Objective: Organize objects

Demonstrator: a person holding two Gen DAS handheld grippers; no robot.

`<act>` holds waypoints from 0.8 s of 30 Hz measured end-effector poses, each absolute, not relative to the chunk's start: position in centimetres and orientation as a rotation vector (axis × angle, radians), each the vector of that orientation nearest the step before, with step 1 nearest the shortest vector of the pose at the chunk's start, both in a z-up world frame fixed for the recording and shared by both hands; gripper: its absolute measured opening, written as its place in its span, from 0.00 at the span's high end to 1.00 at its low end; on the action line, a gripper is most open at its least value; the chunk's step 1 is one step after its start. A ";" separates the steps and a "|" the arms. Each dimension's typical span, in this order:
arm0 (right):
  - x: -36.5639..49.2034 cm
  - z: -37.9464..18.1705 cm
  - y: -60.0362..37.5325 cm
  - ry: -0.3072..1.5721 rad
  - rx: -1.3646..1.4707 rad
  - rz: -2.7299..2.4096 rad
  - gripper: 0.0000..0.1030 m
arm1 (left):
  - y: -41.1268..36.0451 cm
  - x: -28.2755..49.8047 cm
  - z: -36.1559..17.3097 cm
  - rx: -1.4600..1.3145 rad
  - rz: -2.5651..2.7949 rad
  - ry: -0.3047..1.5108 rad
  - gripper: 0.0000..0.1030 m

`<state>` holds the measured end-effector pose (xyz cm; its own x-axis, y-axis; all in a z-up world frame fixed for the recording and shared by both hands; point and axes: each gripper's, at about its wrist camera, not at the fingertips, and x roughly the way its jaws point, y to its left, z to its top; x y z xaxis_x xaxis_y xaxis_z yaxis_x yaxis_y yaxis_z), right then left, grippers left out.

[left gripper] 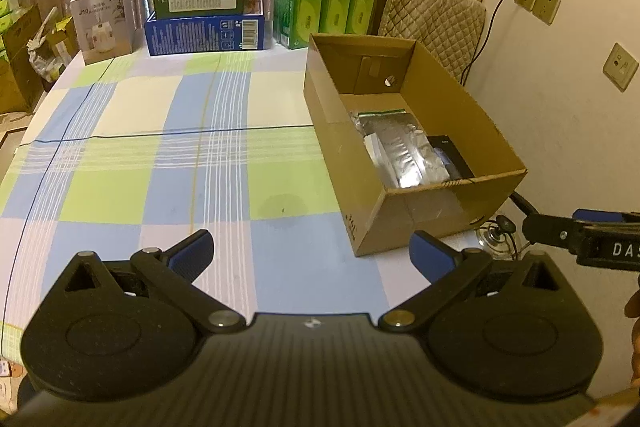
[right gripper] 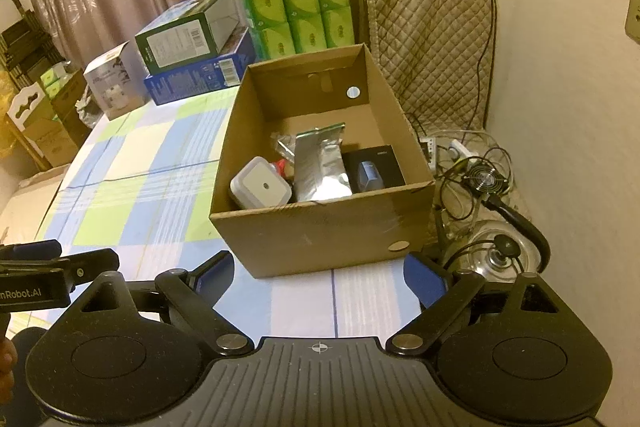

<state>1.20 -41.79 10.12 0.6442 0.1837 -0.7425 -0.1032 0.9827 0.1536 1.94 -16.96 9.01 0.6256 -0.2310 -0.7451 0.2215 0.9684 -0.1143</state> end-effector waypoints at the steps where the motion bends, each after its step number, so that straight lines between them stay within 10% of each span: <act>1: 1.2 10.1 -41.7 0.857 0.099 0.165 0.14 | -16.9 1.9 9.0 -0.015 -0.262 0.858 0.01; 24: 1.2 9.5 -40.3 0.876 0.040 0.196 0.14 | -16.8 1.3 8.6 -0.030 -0.266 0.862 0.01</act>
